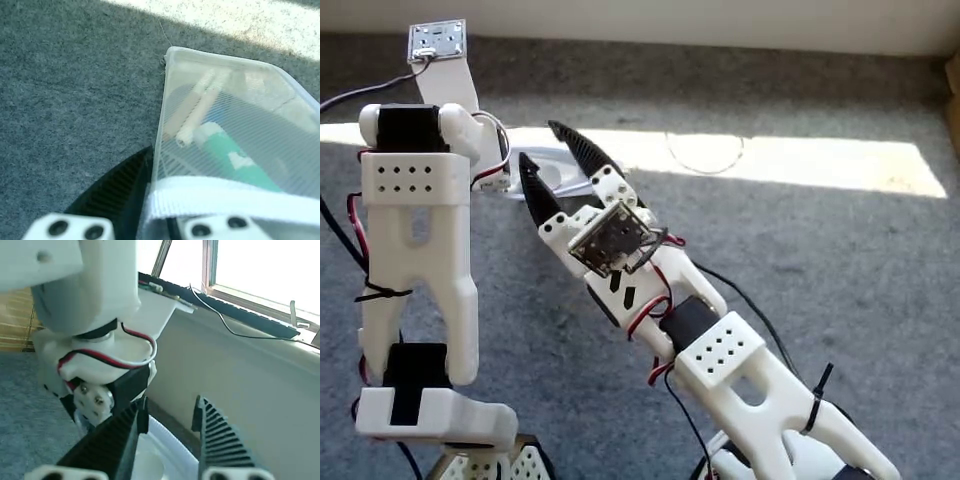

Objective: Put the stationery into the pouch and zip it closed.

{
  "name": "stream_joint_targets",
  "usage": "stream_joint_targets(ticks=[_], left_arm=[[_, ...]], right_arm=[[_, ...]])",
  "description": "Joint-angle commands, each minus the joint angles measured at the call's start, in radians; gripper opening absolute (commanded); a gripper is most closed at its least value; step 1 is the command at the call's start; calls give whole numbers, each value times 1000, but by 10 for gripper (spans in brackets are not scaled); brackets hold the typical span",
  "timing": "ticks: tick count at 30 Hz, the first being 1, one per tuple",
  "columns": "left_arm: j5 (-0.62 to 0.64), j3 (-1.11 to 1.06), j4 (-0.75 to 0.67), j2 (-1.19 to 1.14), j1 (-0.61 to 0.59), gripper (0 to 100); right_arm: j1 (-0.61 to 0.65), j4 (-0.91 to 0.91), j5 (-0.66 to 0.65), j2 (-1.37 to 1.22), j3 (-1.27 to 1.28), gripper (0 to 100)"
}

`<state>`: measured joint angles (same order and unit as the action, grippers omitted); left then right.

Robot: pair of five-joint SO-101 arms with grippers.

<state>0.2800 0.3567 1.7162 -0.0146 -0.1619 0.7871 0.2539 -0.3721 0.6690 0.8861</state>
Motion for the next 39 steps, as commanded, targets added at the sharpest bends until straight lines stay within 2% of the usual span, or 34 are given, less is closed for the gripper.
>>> stream_joint_targets(ticks=[1,7,13,17,23,26,39], left_arm=[[-11,-4,-18,-7,-19,7],[-11,-4,-20,-7,-19,7],[-11,-4,-17,-7,-19,7],[-11,-4,-14,-7,-19,7],[-11,-4,-17,-8,-38,7],[-11,-4,-17,-8,-38,7],[-11,-4,-14,-8,-41,7]], right_arm=[[-5,-211,-2,116,-74,3],[22,-472,0,131,-171,4],[36,-544,0,13,-249,4],[-31,-625,2,-90,-320,4],[-139,-877,219,-116,-501,4],[-142,-1012,233,-125,-607,4],[-140,-1303,239,-113,-808,20]])
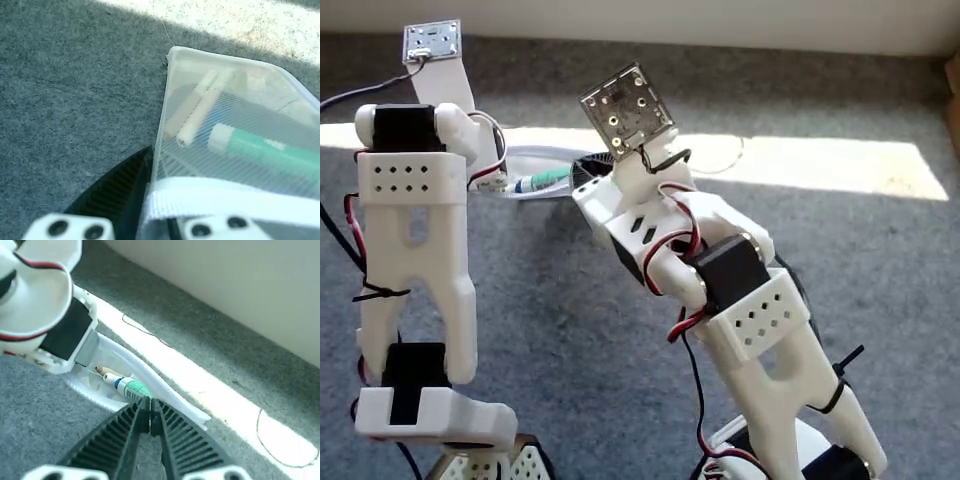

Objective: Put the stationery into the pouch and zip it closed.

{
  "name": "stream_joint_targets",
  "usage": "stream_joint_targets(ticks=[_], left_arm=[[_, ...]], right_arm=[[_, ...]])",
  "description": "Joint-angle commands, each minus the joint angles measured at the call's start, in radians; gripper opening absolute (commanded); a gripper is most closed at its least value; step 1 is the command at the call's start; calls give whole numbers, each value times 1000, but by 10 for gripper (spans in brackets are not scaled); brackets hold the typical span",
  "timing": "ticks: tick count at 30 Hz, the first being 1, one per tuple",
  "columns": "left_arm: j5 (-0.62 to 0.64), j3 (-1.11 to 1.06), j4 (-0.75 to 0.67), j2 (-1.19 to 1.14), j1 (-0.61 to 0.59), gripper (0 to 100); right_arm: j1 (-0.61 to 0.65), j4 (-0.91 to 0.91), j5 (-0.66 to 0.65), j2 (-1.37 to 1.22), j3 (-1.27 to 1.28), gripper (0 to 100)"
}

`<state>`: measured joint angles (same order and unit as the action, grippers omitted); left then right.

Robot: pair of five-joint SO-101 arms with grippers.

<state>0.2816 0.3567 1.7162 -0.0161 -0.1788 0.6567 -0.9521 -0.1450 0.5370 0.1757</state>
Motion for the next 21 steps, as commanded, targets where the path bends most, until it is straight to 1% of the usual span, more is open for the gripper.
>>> stream_joint_targets(ticks=[1,2,5,7,9,14,21], left_arm=[[-12,-4,-14,-7,-24,7],[-12,-4,-14,-7,-24,7],[-12,-4,-14,-7,-24,7],[-12,-4,-15,-7,-24,7],[-12,-4,-15,-7,-24,7],[-12,-4,-15,-7,-24,7],[-12,-4,-14,-7,-24,7]], right_arm=[[-10,-131,14,19,-108,36],[-10,-165,32,19,-119,56],[-12,-251,158,19,-143,110],[-12,-297,216,19,-156,130],[-12,-328,235,19,-159,135],[-12,-323,235,18,-153,138],[-25,-245,236,5,-114,138]])
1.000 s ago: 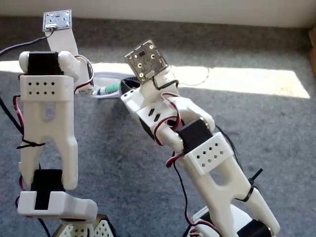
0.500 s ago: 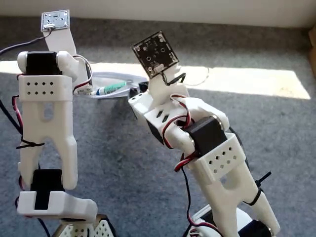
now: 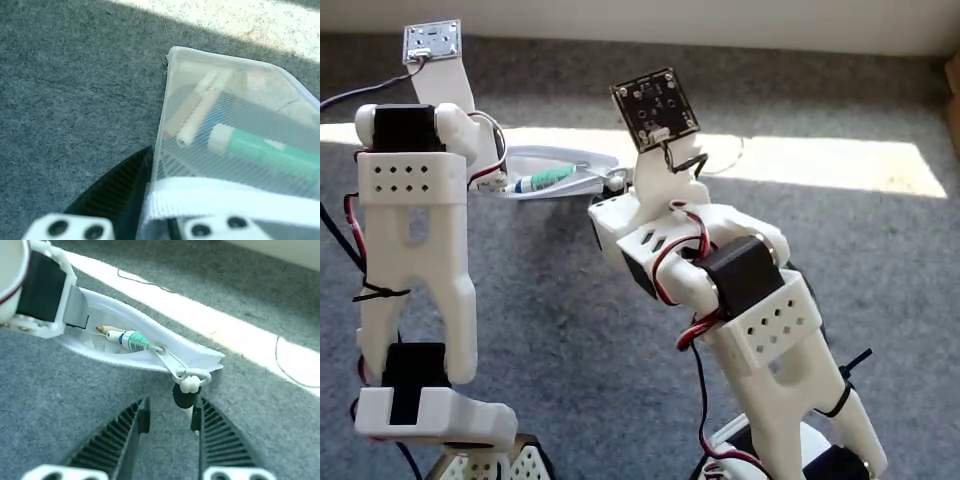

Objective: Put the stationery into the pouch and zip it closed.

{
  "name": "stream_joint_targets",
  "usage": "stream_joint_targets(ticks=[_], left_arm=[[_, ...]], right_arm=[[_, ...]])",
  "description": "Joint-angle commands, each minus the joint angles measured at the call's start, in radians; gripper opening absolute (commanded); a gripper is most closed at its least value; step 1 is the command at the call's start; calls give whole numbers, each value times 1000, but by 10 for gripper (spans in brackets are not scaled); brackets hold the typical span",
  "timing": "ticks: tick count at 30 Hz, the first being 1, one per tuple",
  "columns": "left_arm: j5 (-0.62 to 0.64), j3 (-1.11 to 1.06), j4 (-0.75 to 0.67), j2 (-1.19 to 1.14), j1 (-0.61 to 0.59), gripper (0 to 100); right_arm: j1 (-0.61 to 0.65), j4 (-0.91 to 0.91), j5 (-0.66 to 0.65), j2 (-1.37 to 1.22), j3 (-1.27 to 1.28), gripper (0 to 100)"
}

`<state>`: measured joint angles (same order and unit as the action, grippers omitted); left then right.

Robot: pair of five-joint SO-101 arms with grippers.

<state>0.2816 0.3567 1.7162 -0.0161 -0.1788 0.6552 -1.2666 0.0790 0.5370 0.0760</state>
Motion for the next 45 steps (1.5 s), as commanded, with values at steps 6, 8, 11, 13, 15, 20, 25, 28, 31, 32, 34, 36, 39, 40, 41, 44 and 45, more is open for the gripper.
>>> stream_joint_targets(ticks=[6,8,11,13,15,20,25,28,31,32,34,36,39,40,41,44,45], left_arm=[[-12,-5,-14,-7,-24,7],[-12,-5,-14,-7,-24,7],[-12,-24,-20,-5,-24,8],[-12,-31,-20,-5,-22,8],[-12,-31,-20,-5,-22,8],[-12,-33,-20,-2,-22,8],[-12,-35,-20,-2,-22,8],[-12,-35,-20,-2,-22,8],[-12,-35,-20,-4,-22,8],[-12,-35,-20,-4,-22,8],[-12,-33,-20,-5,-22,8],[-12,-33,-20,-5,-22,8],[-14,-33,-21,-5,-22,8],[-14,-33,-23,-5,-22,8],[-14,-35,-31,-5,-22,8],[-14,-35,-35,-5,-22,8],[-14,-35,-35,-5,-22,8]], right_arm=[[-90,269,12,7,168,138],[-101,314,12,10,219,138],[-101,352,12,13,262,138],[-99,369,12,8,272,138],[-99,392,12,7,286,138],[-99,492,8,7,358,138],[-101,541,5,7,407,135],[-102,539,3,7,410,134],[-104,533,3,18,412,127],[-104,533,3,18,412,109],[-104,533,3,18,412,59],[-104,533,-28,19,412,20],[-104,476,-104,21,406,3],[-104,455,-115,28,404,4],[-104,443,-120,42,407,4],[-104,421,-121,101,414,5],[-104,410,-120,117,414,6]])
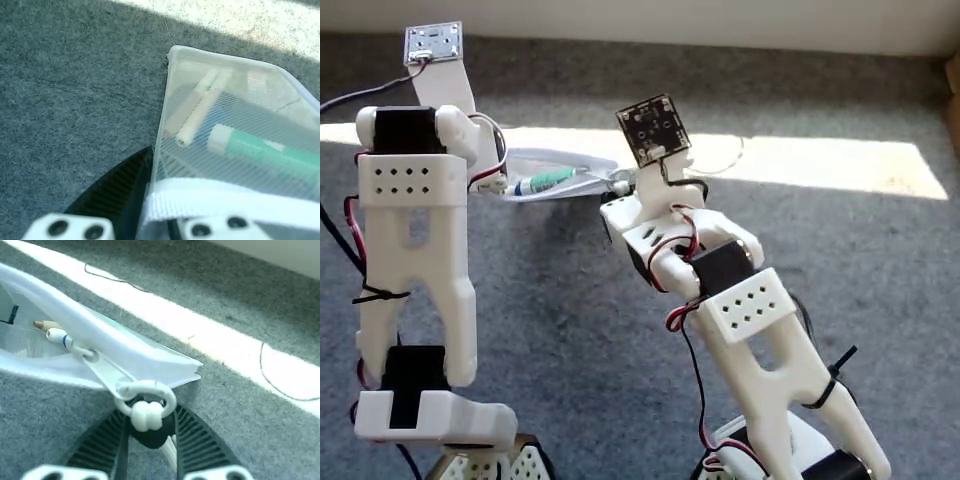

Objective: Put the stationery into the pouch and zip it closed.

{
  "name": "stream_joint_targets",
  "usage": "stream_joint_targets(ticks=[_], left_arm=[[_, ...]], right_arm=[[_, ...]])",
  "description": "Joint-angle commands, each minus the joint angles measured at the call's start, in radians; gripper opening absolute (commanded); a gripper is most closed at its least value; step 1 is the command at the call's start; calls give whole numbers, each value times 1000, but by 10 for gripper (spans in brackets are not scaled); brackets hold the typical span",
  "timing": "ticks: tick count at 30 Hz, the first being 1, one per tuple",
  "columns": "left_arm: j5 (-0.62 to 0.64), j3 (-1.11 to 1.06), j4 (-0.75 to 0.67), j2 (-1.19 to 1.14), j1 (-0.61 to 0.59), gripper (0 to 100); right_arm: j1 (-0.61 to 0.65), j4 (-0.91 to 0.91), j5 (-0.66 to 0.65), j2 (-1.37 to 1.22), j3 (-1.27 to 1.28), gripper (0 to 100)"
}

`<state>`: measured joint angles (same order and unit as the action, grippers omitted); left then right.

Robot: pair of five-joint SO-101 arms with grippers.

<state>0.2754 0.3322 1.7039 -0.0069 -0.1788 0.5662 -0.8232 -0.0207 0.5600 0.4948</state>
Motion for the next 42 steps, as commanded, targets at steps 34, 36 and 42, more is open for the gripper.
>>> stream_joint_targets(ticks=[34,36,42], left_arm=[[-8,-12,-20,-15,-22,8],[-8,-12,-21,-15,-22,8],[-8,-12,-21,-15,-22,9]], right_arm=[[8,196,-20,142,197,23],[8,194,-21,170,199,3],[8,191,-23,367,295,5]])
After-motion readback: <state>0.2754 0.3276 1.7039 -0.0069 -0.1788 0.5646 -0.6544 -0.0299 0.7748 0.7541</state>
